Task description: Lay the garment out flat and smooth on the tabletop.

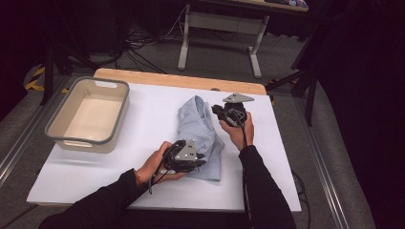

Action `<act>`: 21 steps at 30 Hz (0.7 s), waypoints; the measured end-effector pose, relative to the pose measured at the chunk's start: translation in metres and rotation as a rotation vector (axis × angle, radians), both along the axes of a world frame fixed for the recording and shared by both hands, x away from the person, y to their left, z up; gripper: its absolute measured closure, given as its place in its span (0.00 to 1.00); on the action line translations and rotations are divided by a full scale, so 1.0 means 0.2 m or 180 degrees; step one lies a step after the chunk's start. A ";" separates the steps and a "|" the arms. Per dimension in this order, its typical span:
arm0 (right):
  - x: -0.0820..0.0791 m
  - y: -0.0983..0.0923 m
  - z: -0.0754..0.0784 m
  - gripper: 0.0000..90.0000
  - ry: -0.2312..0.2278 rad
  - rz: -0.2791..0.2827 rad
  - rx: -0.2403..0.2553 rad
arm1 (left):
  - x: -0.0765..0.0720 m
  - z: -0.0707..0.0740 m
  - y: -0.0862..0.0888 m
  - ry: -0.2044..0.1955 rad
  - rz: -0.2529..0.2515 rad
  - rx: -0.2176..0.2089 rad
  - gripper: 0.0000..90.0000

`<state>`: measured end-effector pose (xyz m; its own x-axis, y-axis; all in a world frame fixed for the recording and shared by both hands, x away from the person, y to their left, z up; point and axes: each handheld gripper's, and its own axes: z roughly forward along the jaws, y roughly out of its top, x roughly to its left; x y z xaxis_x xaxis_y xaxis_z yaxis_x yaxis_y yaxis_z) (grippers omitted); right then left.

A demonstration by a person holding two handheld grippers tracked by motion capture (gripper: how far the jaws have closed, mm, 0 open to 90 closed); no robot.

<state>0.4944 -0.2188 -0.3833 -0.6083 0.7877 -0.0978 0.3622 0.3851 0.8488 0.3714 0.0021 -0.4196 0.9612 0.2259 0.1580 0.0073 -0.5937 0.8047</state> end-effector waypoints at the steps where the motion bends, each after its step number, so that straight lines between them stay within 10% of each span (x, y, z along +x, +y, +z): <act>1: -0.02 0.00 0.01 0.91 -0.0026 0.0021 -0.0016 | 0.00 0.01 0.02 -0.0009 0.0024 -0.0035 0.75; 11: -0.30 -0.05 0.01 0.85 -0.0199 0.0260 0.0111 | -0.11 0.07 0.21 -0.0350 0.0195 -0.0157 0.46; 21: -0.45 -0.03 -0.04 0.66 -0.0177 0.0383 0.0000 | -0.12 -0.10 0.33 -0.0159 0.0390 0.0193 0.33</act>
<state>0.4044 -0.2243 -0.3907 -0.6920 0.7094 -0.1340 0.2657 0.4229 0.8664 0.3467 0.0674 -0.4387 0.9176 0.3298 0.2220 0.0435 -0.6384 0.7685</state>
